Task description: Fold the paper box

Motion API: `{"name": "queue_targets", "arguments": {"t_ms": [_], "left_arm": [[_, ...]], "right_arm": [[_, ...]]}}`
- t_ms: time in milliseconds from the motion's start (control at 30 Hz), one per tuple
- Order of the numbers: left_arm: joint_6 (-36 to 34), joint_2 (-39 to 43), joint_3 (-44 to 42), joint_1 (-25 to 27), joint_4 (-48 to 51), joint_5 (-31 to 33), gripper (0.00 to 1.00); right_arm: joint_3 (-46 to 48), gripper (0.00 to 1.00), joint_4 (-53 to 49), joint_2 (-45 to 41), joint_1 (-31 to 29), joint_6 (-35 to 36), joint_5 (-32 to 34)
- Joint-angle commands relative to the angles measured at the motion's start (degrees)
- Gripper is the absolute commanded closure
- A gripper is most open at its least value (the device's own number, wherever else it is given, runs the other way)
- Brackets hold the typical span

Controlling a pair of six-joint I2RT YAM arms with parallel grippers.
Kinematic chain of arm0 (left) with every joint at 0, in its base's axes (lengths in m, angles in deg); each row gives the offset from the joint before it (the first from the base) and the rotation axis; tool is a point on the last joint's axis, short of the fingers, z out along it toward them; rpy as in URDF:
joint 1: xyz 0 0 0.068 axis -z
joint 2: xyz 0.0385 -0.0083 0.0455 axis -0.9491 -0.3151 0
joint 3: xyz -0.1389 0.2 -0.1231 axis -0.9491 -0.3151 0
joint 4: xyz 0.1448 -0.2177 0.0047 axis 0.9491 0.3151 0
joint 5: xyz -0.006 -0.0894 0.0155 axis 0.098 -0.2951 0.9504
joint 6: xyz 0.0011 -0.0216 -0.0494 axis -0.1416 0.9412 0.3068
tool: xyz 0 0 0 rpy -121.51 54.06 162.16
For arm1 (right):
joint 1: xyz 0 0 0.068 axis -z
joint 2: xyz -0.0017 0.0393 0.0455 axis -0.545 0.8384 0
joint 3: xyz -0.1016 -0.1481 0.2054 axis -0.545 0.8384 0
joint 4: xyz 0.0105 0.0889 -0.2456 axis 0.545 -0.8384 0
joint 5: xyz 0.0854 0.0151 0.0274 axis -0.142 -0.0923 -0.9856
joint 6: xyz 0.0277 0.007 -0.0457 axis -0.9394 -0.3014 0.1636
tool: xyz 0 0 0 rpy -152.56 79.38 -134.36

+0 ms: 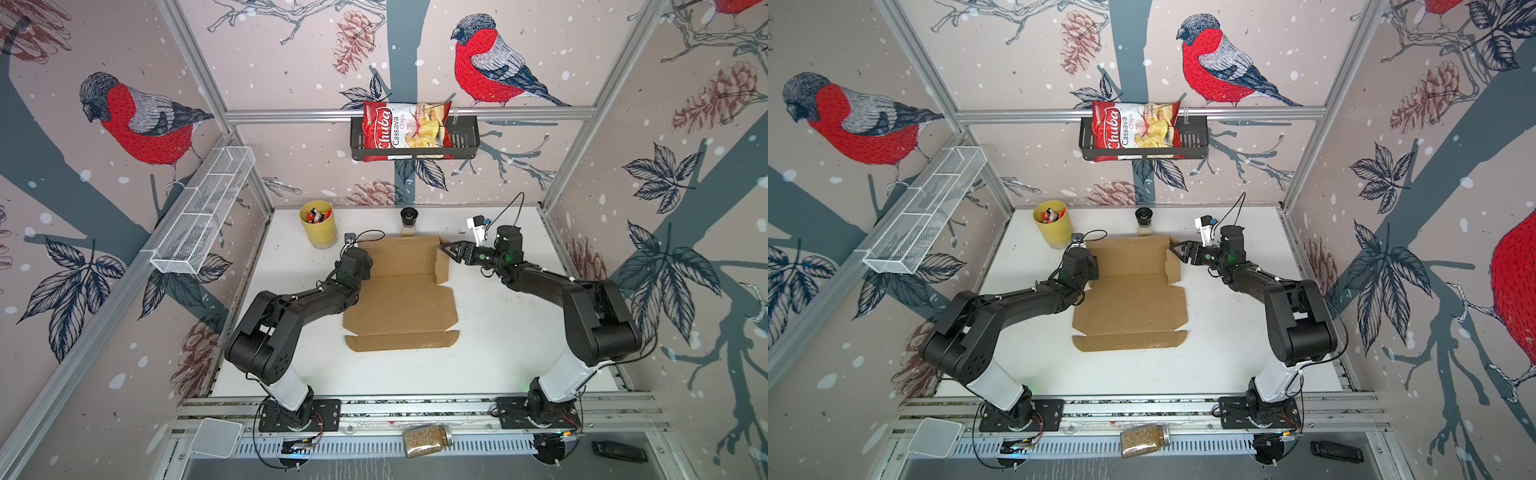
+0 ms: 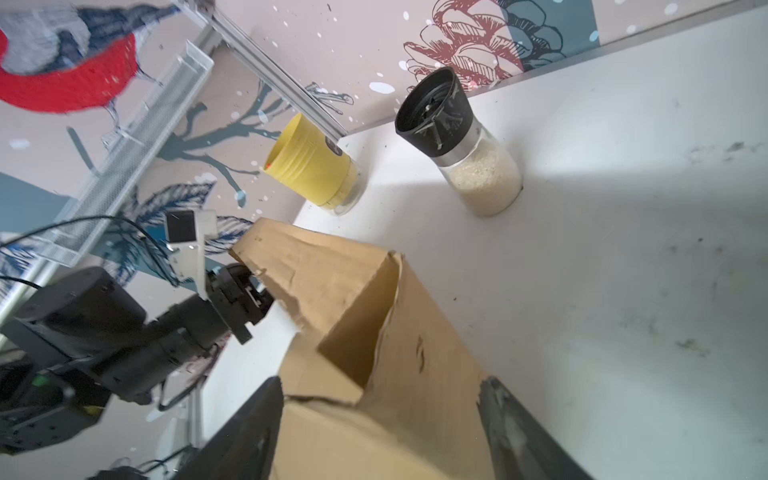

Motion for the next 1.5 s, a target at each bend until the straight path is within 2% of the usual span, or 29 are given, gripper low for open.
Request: {"name": "queue_targets", "arguments": {"t_ms": [0,267,367,500,633,833,1133,1333,1467], "left_arm": [[-0.6,-0.8,0.2,-0.1,5.8,-3.1,1.00],[-0.5,-1.4,0.5,-0.3,6.5,-3.8,1.00],[-0.4,-1.2,0.5,-0.3,6.4,-3.8,1.00],[-0.8,-1.4,0.8,-0.3,6.7,-4.1,1.00],[-1.1,-2.0,1.5,-0.3,7.0,-4.7,1.00],[-1.6,-2.5,2.2,-0.3,7.2,-5.3,1.00],[-1.5,-3.1,3.4,-0.3,7.9,-6.1,1.00],[-0.8,-2.3,2.9,-0.3,7.8,-6.2,1.00],[0.1,-0.9,1.6,-0.3,7.6,-6.1,1.00]], "right_arm": [[-0.9,0.28,-6.5,0.7,-0.3,7.8,3.0],[1.5,0.30,-5.5,-1.8,-1.7,10.1,5.2],[0.8,0.30,-7.7,-1.8,-2.9,12.4,10.2],[-0.3,0.30,-9.2,-1.6,-4.5,16.5,20.2],[-3.1,0.32,-11.5,0.6,-7.1,22.4,27.6],[-3.0,0.34,-7.5,1.5,-9.6,26.0,34.0],[-3.7,0.50,-4.0,3.8,-11.4,26.8,39.8],[-1.6,0.62,-0.7,3.4,-14.7,26.5,51.7],[-2.5,0.76,-2.0,4.4,-16.5,26.8,60.3]]}}
